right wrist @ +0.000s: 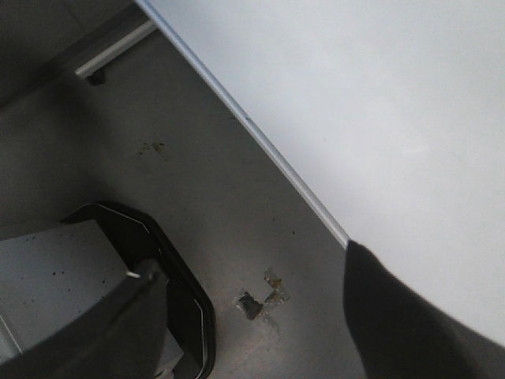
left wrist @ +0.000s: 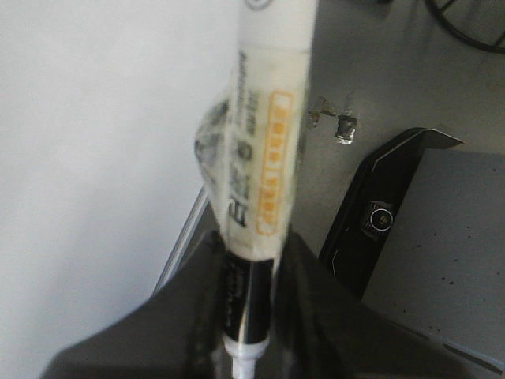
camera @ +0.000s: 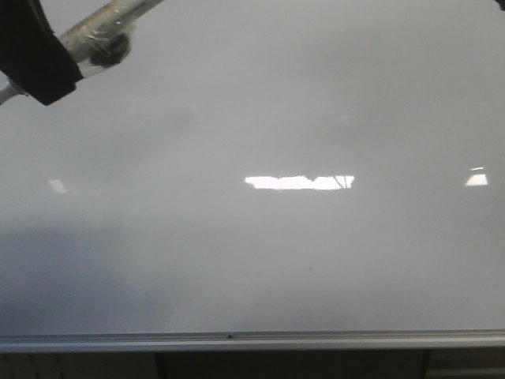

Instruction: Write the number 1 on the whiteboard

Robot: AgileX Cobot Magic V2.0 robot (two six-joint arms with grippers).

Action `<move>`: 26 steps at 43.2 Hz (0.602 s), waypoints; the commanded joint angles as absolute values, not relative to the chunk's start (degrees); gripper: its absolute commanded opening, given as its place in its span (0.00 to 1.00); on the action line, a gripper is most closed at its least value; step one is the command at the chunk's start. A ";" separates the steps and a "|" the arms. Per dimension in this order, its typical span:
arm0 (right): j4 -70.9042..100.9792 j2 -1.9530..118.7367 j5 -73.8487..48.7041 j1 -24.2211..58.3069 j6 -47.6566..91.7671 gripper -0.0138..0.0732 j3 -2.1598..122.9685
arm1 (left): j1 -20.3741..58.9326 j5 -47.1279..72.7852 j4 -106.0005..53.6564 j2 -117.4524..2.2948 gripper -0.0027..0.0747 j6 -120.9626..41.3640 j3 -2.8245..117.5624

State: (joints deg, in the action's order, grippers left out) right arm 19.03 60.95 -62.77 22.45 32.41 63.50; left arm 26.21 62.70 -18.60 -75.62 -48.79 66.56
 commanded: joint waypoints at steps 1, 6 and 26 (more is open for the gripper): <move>22.34 62.98 -61.58 26.03 37.50 0.74 68.29 | 29.99 61.50 -20.66 -73.86 0.01 -50.35 68.51; 23.88 66.39 -63.00 30.41 41.39 0.74 72.62 | 33.81 61.02 -20.66 -73.86 0.01 -50.60 68.51; 25.38 76.17 -57.99 39.90 48.56 0.74 78.88 | 37.28 60.05 -20.94 -73.86 0.01 -50.60 68.51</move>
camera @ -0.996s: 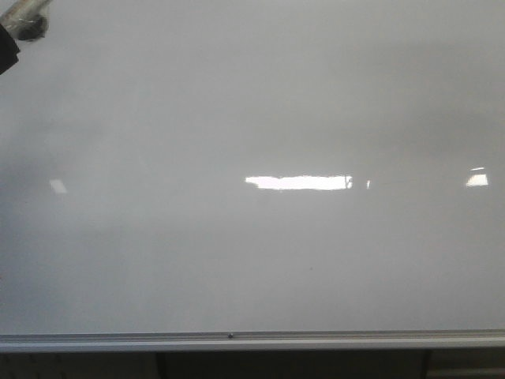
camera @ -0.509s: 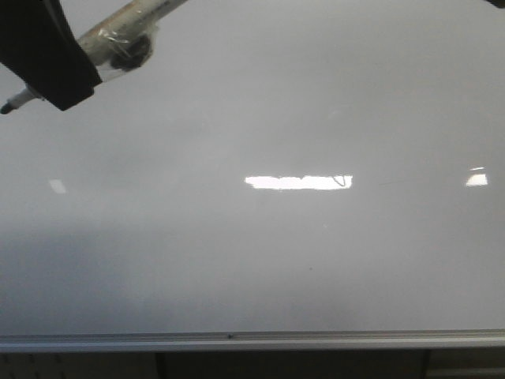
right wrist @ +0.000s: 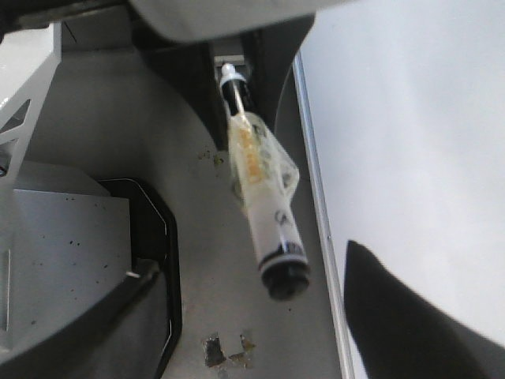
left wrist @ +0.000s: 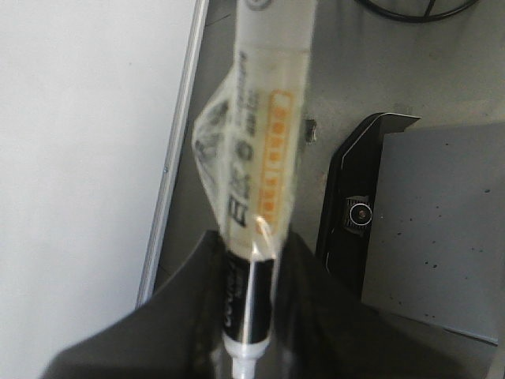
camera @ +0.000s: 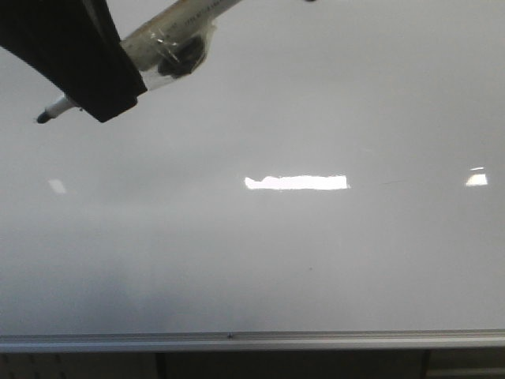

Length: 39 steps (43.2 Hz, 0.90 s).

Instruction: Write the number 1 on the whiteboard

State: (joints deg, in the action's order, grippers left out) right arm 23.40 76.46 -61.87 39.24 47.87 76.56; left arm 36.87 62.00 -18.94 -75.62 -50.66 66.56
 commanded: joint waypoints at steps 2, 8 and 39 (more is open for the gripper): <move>25.38 76.89 -57.13 40.27 48.56 0.74 78.94 | 37.28 59.91 -20.94 -73.86 0.01 -50.60 68.51; 25.38 78.54 -55.37 41.49 48.56 0.74 79.18 | 37.28 59.17 -20.94 -73.86 0.01 -50.60 68.51; 25.27 78.96 -56.07 41.76 48.56 0.24 79.18 | 37.28 58.79 -20.94 -73.86 0.01 -50.60 68.51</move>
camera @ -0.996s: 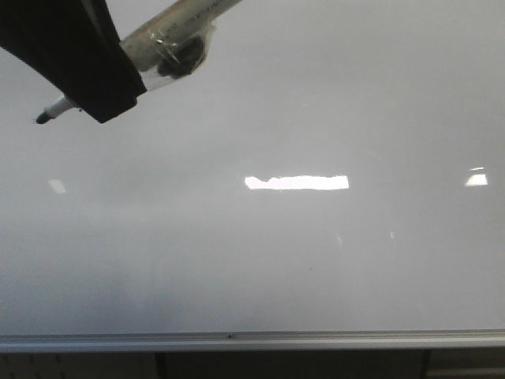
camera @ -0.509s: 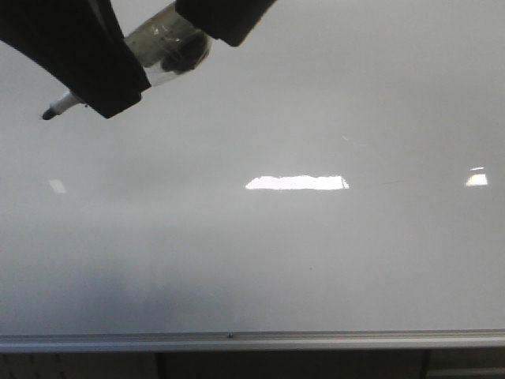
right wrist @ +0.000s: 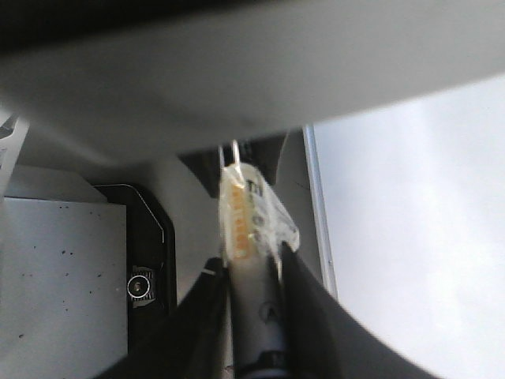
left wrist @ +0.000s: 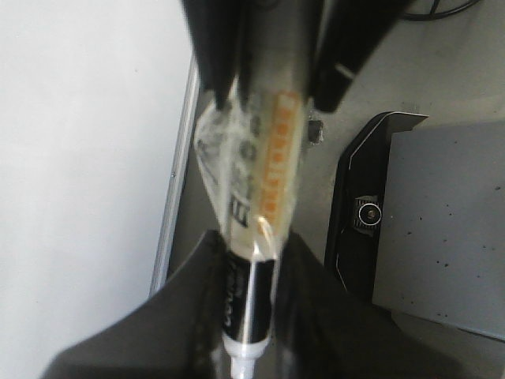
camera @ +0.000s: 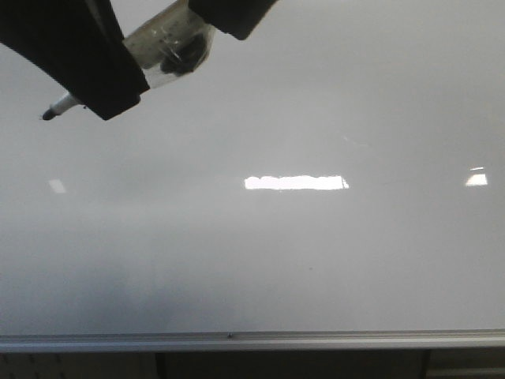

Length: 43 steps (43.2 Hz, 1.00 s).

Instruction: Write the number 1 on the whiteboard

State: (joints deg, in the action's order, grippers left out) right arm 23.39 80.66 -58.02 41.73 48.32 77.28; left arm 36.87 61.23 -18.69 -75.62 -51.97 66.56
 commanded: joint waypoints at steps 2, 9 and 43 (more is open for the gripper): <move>25.27 78.96 -56.07 41.76 48.56 0.21 79.18 | 37.28 58.65 -20.94 -73.86 0.01 -50.60 68.51; 25.27 78.96 -56.24 41.76 48.51 0.20 79.18 | 37.28 57.48 -20.94 -73.86 0.07 -50.60 68.51; 14.14 69.86 -64.05 28.00 30.34 0.20 79.18 | 31.95 52.07 -19.94 -62.02 0.71 -38.40 68.27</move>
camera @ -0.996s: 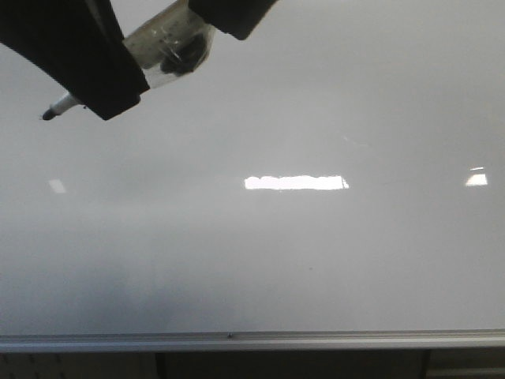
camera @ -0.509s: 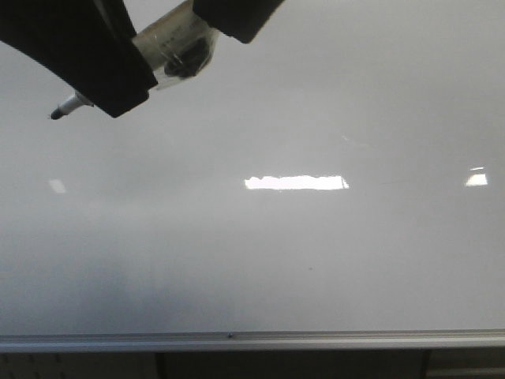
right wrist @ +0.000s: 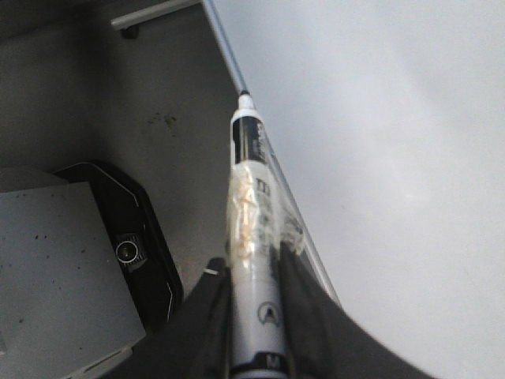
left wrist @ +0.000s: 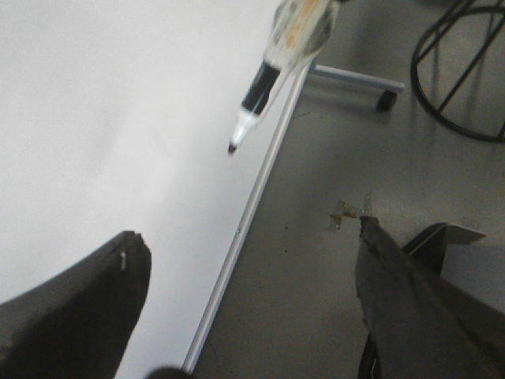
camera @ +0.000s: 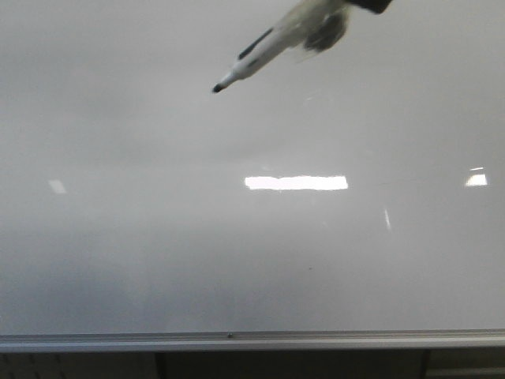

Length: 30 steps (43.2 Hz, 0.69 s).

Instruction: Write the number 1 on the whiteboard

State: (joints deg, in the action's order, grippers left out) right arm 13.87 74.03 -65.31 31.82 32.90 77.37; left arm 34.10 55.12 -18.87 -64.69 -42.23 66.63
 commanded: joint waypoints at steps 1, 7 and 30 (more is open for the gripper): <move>14.14 69.20 -64.05 26.63 29.75 0.20 79.18 | 30.80 51.95 -19.94 -61.49 0.71 -36.87 68.27; 14.14 64.87 -64.18 19.84 22.33 0.20 79.18 | 24.01 51.91 -19.94 -59.32 0.71 -29.22 67.91; 13.98 46.61 -46.74 -2.31 11.40 0.20 53.25 | 16.29 51.28 -20.05 -55.91 0.71 -26.45 60.84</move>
